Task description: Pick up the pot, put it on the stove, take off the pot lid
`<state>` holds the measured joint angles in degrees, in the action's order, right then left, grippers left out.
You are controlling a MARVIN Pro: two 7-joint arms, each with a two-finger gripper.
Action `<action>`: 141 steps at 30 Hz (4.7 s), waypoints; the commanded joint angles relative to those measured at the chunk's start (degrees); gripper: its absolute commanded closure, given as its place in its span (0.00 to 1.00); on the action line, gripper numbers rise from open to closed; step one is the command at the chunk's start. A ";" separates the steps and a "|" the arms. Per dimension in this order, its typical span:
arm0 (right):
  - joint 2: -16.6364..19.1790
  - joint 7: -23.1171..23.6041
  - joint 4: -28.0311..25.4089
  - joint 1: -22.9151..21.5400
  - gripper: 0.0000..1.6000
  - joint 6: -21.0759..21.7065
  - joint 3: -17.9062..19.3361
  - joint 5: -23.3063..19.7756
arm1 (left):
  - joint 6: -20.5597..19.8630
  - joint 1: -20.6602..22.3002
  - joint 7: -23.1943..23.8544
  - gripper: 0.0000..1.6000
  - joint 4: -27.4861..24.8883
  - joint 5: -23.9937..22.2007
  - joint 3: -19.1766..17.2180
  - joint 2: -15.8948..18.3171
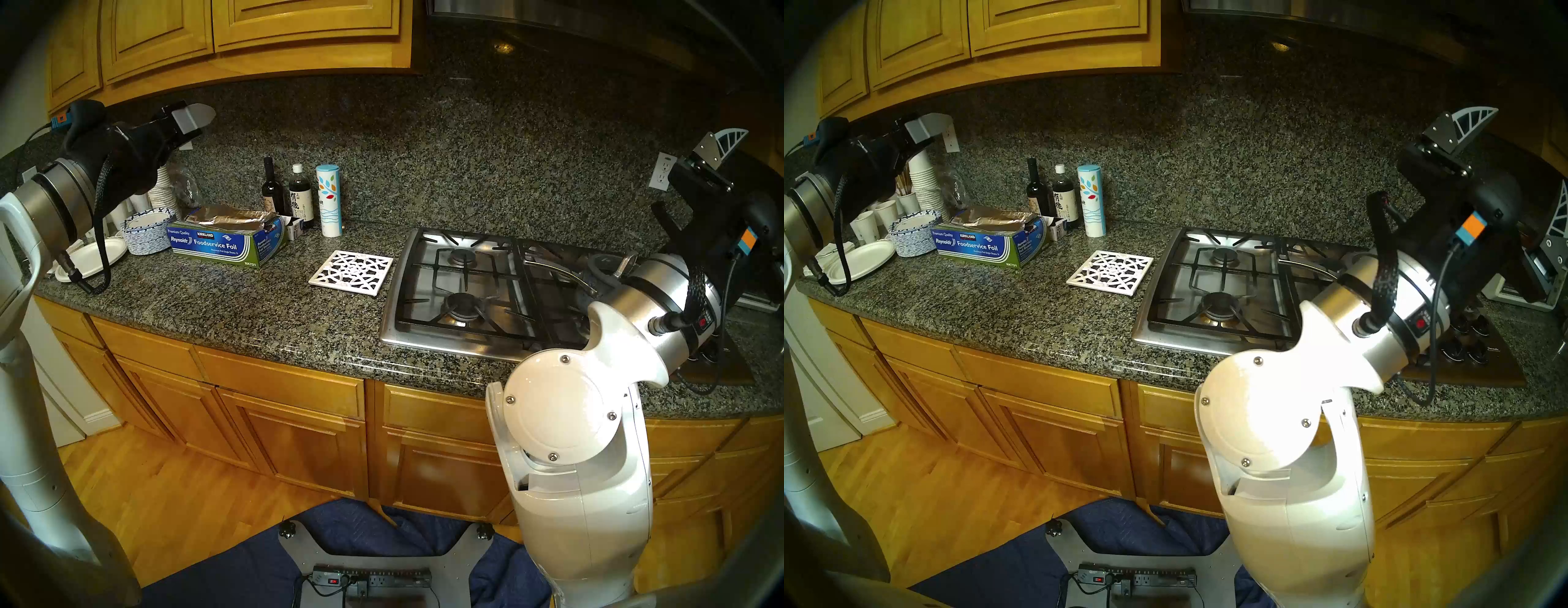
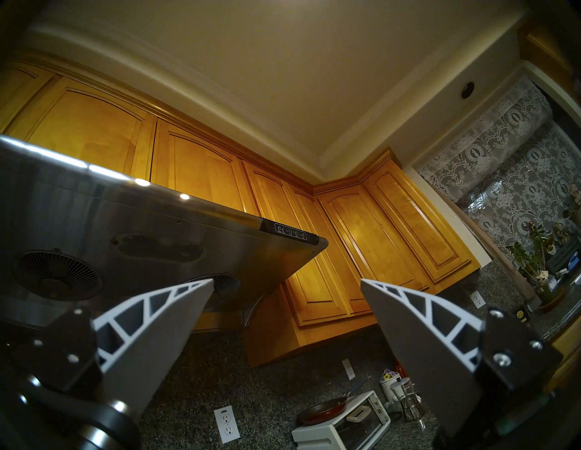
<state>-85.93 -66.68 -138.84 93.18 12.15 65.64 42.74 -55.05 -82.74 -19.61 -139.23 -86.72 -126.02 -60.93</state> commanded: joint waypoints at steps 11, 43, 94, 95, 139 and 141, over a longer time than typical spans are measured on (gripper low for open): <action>0.09 -0.03 -0.45 -0.25 0.00 -0.15 0.00 0.11 | 0.51 0.81 0.15 0.00 -0.23 -0.06 -0.17 0.32; 12.14 15.03 -1.16 9.92 0.00 3.97 2.68 0.54 | 0.60 0.65 0.11 0.00 -0.24 -0.22 -0.23 0.46; 28.28 25.11 -1.16 30.87 0.00 -8.77 25.08 -9.04 | 0.67 0.38 0.03 0.00 -0.27 -0.52 -0.34 0.71; 29.04 26.88 -1.16 31.83 0.00 -8.43 25.49 -9.59 | 0.66 0.37 0.03 0.00 -0.27 -0.53 -0.35 0.71; 39.27 57.38 6.48 30.68 0.00 -14.06 40.87 -28.30 | 0.89 0.46 0.01 0.00 -0.23 -0.50 -0.25 0.77; 39.20 57.49 6.62 30.50 0.00 -14.23 40.76 -28.28 | 0.88 0.45 0.01 0.00 -0.23 -0.51 -0.26 0.77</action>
<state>-48.01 -7.89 -132.66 127.66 -0.48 106.87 13.39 -54.98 -83.44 -19.70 -139.17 -87.38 -126.03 -60.26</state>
